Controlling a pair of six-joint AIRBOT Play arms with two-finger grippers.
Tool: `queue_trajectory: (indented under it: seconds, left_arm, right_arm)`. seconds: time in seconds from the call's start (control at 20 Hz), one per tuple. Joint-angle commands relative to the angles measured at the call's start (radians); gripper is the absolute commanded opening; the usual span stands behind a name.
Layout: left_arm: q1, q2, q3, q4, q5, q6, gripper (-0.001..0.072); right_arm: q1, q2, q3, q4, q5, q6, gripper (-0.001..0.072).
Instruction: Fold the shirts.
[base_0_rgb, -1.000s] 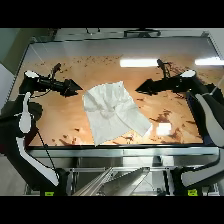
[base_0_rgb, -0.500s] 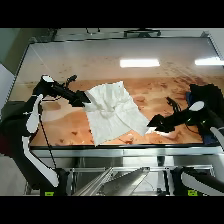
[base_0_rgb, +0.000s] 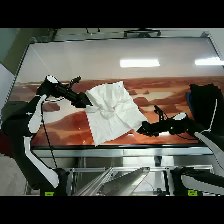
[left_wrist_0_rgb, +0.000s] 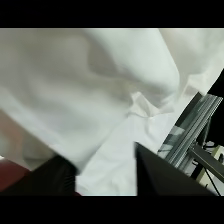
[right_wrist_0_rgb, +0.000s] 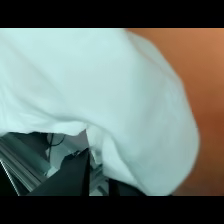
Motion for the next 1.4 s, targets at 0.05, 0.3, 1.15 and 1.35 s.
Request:
queue_trajectory:
  seconds: [0.05,0.3,1.15,1.35]
  left_arm:
    - [0.0,0.0,0.0,-0.01,-0.007,0.019,-0.0005]
    - [0.002,0.0,0.0,-0.01,-0.033,0.019,-0.0002]
    - [0.125,0.058,0.0,-0.108,-0.225,-0.012,-0.0002]
    - [0.224,0.072,0.0,-0.106,-0.189,-0.011,-0.0002]
  right_arm:
    - [0.016,0.011,0.047,0.232,0.089,-0.159,0.0018]
    - [-0.137,0.02,0.387,0.19,0.042,-0.132,0.0016]
    - [-0.378,-0.678,1.225,0.028,0.12,0.086,0.031]
    - [-0.441,-0.587,1.246,0.012,0.365,0.08,0.016]
